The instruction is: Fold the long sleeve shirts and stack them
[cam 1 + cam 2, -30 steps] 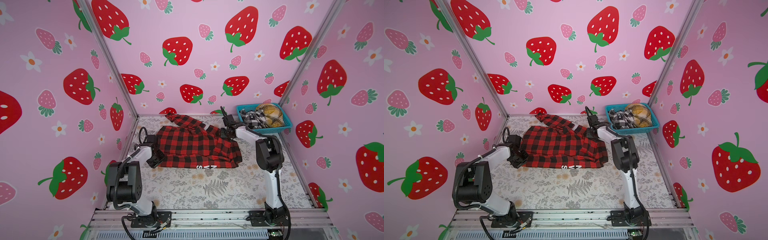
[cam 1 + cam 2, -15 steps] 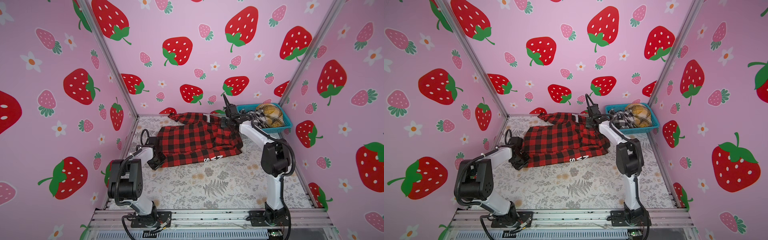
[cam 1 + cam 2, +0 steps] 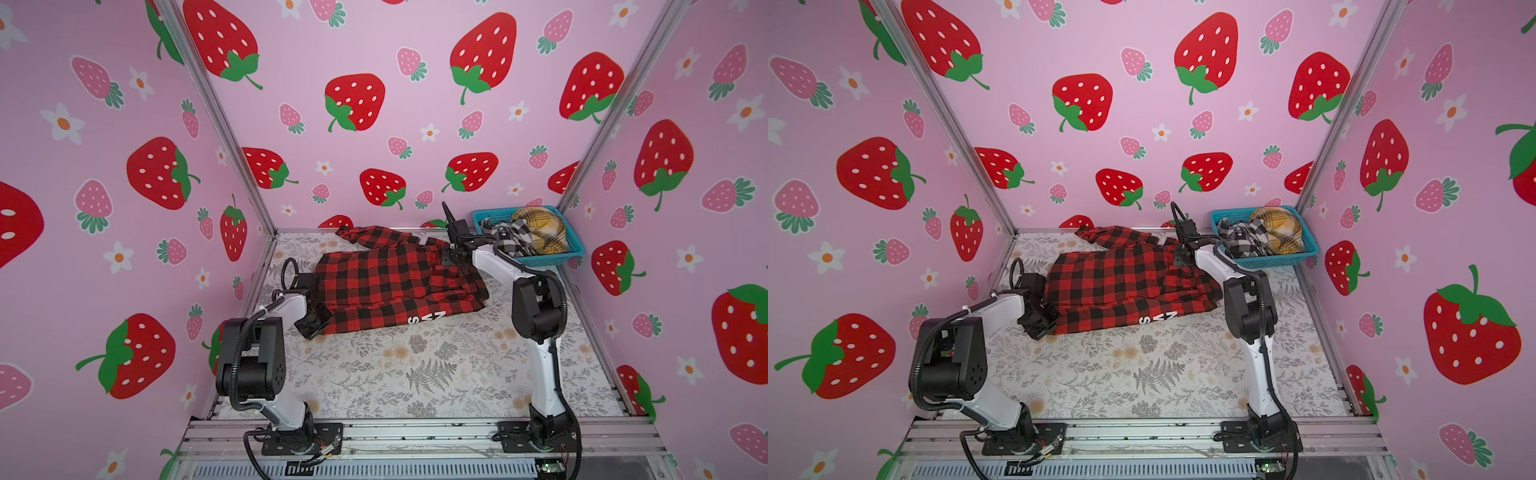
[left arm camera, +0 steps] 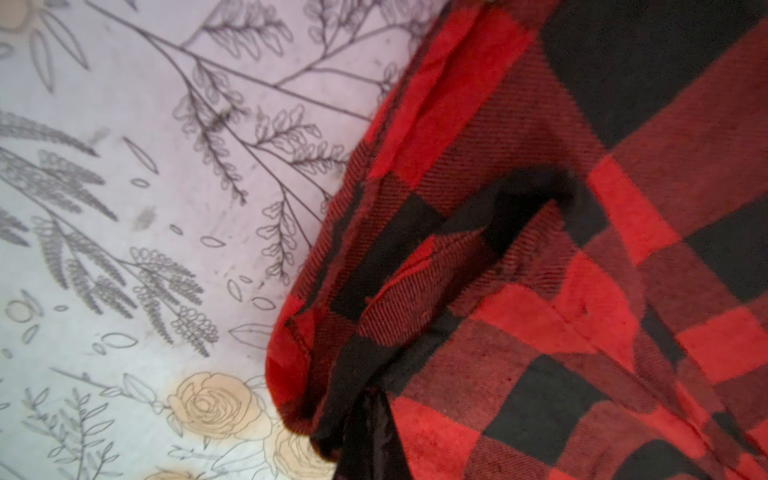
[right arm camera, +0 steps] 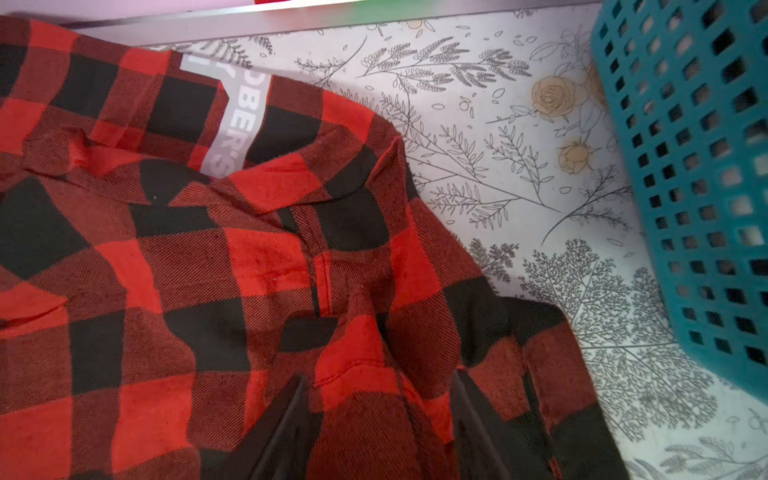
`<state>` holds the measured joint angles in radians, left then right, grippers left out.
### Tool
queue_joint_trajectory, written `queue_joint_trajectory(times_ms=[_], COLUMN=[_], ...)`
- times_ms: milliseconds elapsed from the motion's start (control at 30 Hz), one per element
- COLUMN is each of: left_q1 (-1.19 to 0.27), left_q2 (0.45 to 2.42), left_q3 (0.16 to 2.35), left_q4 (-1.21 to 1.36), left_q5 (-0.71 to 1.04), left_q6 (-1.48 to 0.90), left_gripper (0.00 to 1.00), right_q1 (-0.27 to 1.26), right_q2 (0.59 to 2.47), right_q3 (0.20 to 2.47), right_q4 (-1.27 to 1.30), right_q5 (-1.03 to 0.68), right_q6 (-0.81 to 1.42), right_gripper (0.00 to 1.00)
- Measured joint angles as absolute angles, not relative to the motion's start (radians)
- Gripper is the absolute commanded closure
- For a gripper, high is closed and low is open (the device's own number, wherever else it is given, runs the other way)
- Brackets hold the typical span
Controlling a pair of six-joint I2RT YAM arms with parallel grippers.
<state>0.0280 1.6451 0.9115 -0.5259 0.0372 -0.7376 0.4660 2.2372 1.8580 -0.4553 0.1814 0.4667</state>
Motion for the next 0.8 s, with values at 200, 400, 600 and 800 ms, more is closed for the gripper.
queue_joint_trajectory(times_ms=[200, 400, 600, 800], left_q1=[0.028, 0.029, 0.033, 0.04], left_q2=[1.652, 1.652, 1.657, 1.677], left_q3=[0.918, 0.918, 0.925, 0.954], left_q4=[-0.52, -0.52, -0.524, -0.53], left_q5=[0.037, 0.037, 0.035, 0.015], left_q6=[-0.738, -0.738, -0.736, -0.722], left_gripper=[1.0, 1.0, 1.0, 1.0], right_q1=[0.45, 0.444, 0.446, 0.462], right_q2=[2.267, 2.302, 2.261, 2.149], right_q3=[1.897, 1.897, 1.794, 1.677], right_q4=[-0.473, -0.487, -0.466, -0.465], right_q5=[0.132, 0.066, 0.052, 0.07], right_q6=[0.466, 0.468, 0.488, 0.5], right_gripper=[0.51, 0.71, 0.93, 1.0])
